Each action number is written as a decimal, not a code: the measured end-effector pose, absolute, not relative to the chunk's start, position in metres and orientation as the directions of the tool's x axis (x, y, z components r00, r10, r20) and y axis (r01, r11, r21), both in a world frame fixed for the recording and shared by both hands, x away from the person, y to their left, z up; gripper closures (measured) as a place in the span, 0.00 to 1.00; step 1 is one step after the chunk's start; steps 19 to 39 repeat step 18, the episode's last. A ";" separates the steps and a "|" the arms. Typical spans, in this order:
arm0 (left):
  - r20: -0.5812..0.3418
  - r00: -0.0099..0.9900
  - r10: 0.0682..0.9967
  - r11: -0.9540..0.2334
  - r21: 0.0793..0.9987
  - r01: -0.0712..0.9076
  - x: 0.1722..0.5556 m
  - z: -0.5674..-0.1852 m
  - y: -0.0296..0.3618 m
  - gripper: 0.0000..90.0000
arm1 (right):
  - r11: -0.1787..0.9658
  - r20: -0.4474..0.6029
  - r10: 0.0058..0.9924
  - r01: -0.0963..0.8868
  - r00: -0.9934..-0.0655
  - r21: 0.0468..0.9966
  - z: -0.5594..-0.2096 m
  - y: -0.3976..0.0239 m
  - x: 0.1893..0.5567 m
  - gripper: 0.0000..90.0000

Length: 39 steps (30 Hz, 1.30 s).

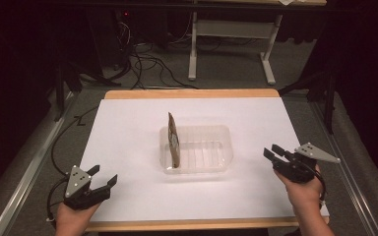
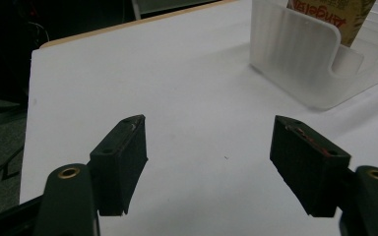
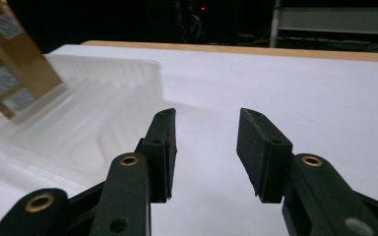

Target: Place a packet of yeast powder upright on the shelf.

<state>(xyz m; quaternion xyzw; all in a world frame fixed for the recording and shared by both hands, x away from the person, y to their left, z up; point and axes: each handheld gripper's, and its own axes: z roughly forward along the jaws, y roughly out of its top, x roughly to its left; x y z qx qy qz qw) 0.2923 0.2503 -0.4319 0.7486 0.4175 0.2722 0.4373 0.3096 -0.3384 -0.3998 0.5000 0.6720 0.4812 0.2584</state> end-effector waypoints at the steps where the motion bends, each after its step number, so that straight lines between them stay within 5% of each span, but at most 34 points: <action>1: 0.042 0.503 0.863 -0.271 0.879 0.392 0.292 -0.432 0.250 0.34 | 0.032 0.133 0.925 0.424 -0.355 0.905 -0.401 -0.345 0.307 0.66; 4: 0.050 0.501 0.864 -0.284 0.870 0.403 0.294 -0.434 0.247 0.34 | -0.009 0.139 0.941 0.389 -0.308 0.921 -0.418 -0.359 0.295 0.65; 6: 0.051 0.503 0.863 -0.290 0.866 0.408 0.296 -0.435 0.245 0.34 | -0.003 0.168 0.935 0.468 -0.311 0.884 -0.430 -0.362 0.296 0.60; 11: 0.069 0.507 0.859 -0.316 0.851 0.419 0.297 -0.438 0.238 0.34 | 0.084 0.091 0.936 0.468 -0.339 0.880 -0.433 -0.363 0.297 0.57; 18: 0.080 0.518 0.852 -0.328 0.852 0.408 0.293 -0.437 0.238 0.34 | 0.043 0.124 0.938 0.463 -0.324 0.885 -0.432 -0.364 0.300 0.46; 39: 0.080 0.518 0.852 -0.328 0.852 0.408 0.293 -0.437 0.238 0.34 | 0.043 0.124 0.938 0.463 -0.324 0.885 -0.432 -0.364 0.300 0.46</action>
